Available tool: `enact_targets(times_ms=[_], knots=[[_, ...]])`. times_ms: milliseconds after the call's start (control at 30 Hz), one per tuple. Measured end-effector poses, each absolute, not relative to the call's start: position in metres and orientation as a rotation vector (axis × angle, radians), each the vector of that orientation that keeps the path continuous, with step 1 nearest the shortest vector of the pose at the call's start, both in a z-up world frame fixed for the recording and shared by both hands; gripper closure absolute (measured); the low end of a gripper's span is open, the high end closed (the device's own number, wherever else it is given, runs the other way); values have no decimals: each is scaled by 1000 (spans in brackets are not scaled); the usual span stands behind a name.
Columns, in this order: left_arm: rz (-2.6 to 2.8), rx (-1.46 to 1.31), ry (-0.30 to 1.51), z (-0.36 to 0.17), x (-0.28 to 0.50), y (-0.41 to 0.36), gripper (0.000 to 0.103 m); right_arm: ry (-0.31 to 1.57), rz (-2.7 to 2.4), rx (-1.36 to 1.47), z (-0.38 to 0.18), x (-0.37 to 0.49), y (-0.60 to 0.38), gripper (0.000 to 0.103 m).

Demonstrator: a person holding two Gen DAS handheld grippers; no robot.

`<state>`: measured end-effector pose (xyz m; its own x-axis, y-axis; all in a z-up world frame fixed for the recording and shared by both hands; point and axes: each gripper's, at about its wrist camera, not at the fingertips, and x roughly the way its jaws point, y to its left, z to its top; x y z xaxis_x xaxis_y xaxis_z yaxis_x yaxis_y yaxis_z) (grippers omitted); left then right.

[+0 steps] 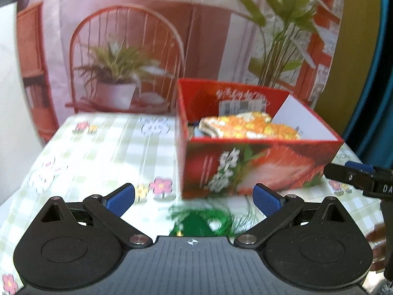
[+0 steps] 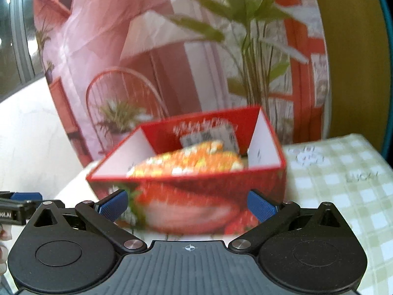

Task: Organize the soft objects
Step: 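Lower the left tool onto the green tasseled pouch and close on it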

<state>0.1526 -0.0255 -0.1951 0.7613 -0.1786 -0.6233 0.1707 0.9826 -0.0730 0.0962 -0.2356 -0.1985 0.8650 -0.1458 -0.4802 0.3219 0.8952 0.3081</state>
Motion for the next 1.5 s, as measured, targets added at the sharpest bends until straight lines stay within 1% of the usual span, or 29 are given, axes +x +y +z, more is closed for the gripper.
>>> enact_targets(times_ms=[200,300,500,567,600,633,667,767,833,867,933,1033,1300,1433,1500], knots=[[-183,-47,739,-216,146,-20,1,601,-224,399,-221,100,-216,0],[-187,-66,760,-221,146,-19,3,679,-223,375,-229,104,-205,0],[-214,-85,769,-226,145,-19,6,706,-204,400,-235,104,-204,0],[-224,-101,780,-229,146,-18,10,703,-202,403,-234,103,-206,1],[-234,-112,785,-230,146,-17,15,704,-202,403,-234,103,-206,1],[-245,-125,788,-230,147,-14,18,706,-200,402,-234,104,-206,2],[-250,-134,789,-231,148,-13,19,710,-194,401,-233,105,-206,3],[-259,-150,787,-233,150,-6,25,723,-175,392,-233,109,-205,10],[-262,-155,785,-235,152,-1,32,731,-156,386,-233,112,-203,15],[-263,-158,785,-235,154,3,34,734,-144,382,-232,115,-202,17],[-272,-169,793,-237,158,8,39,742,-121,368,-231,121,-198,25],[-287,-199,815,-242,165,15,41,756,-81,341,-228,133,-191,31],[-363,-272,840,-256,173,20,45,795,7,274,-225,171,-162,36],[-378,-331,858,-264,177,29,51,816,52,245,-226,185,-147,37],[-380,-372,866,-268,180,35,52,832,74,230,-228,190,-139,37]])
